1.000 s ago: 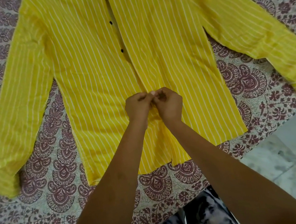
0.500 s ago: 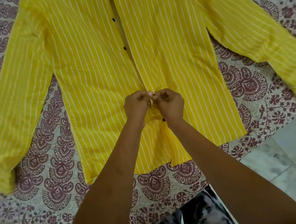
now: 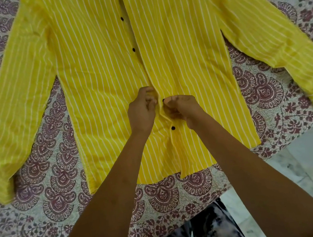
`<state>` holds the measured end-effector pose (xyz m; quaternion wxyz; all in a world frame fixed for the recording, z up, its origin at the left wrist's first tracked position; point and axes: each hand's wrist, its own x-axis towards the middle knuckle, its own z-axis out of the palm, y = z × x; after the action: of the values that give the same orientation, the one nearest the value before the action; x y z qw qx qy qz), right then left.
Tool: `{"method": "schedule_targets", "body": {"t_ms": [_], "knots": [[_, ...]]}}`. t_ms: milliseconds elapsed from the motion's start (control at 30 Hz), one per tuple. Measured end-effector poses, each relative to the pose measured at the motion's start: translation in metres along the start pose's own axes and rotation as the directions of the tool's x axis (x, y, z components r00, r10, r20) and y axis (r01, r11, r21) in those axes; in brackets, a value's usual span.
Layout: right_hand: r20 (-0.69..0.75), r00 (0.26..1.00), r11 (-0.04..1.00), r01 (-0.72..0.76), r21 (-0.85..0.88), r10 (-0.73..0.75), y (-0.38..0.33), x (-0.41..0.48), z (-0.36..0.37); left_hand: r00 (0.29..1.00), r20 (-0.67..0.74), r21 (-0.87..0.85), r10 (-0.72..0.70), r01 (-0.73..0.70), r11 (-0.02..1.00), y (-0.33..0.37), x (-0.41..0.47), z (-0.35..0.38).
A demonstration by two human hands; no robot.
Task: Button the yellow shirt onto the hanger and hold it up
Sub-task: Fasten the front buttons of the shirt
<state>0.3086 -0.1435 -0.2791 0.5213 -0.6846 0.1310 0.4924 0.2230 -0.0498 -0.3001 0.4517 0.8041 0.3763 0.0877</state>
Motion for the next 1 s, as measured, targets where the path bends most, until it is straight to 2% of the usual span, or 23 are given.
{"method": "schedule_targets", "body": {"t_ms": [100,167,233,300,367,433,500,567,733,833,1000], "knots": [[-0.174,0.955,0.932,0.175,-0.318,-0.239,0.001,0.009,-0.001,0.988,0.0,-0.067,-0.155,0.154,0.986,-0.011,0.01,-0.009],[-0.187,0.909,0.858,0.259,-0.444,-0.371,-0.005,0.011,0.002,0.987,-0.036,-0.06,-0.158,0.156,0.986,-0.011,0.02,-0.014],[-0.132,0.872,0.791,0.351,-0.502,-0.471,-0.013,0.013,0.007,0.989,-0.074,-0.057,-0.132,0.128,0.99,-0.005,0.032,-0.018],[-0.041,0.866,0.739,0.4,-0.542,-0.498,-0.02,0.017,0.015,0.99,-0.087,-0.054,-0.107,0.103,0.993,0.002,0.045,-0.018],[0.03,0.893,0.714,0.379,-0.588,-0.449,-0.025,0.025,0.022,0.992,-0.088,-0.052,-0.092,0.087,0.995,0.009,0.058,-0.017],[0.064,0.906,0.65,0.349,-0.675,-0.419,-0.028,0.034,0.029,0.992,-0.087,-0.032,-0.091,0.088,0.996,0.013,0.069,-0.016],[0.078,0.892,0.551,0.341,-0.762,-0.445,-0.03,0.041,0.034,0.99,-0.083,-0.02,-0.112,0.11,0.994,0.014,0.076,-0.016],[0.061,0.874,0.503,0.334,-0.797,-0.482,-0.035,0.046,0.037,0.988,-0.063,-0.023,-0.138,0.136,0.99,0.013,0.08,-0.017],[-0.052,0.849,0.568,0.305,-0.765,-0.526,-0.043,0.055,0.035,0.984,0.046,0.039,-0.17,0.168,0.985,0.008,0.079,-0.013],[-0.065,0.849,0.592,0.309,-0.744,-0.525,-0.045,0.061,0.031,0.982,0.057,0.072,-0.181,0.176,0.982,0.004,0.079,-0.008],[-0.071,0.87,0.709,0.347,-0.614,-0.488,-0.044,0.068,0.028,0.986,0.085,0.309,-0.146,0.113,0.944,0.006,0.082,-0.002]]}}
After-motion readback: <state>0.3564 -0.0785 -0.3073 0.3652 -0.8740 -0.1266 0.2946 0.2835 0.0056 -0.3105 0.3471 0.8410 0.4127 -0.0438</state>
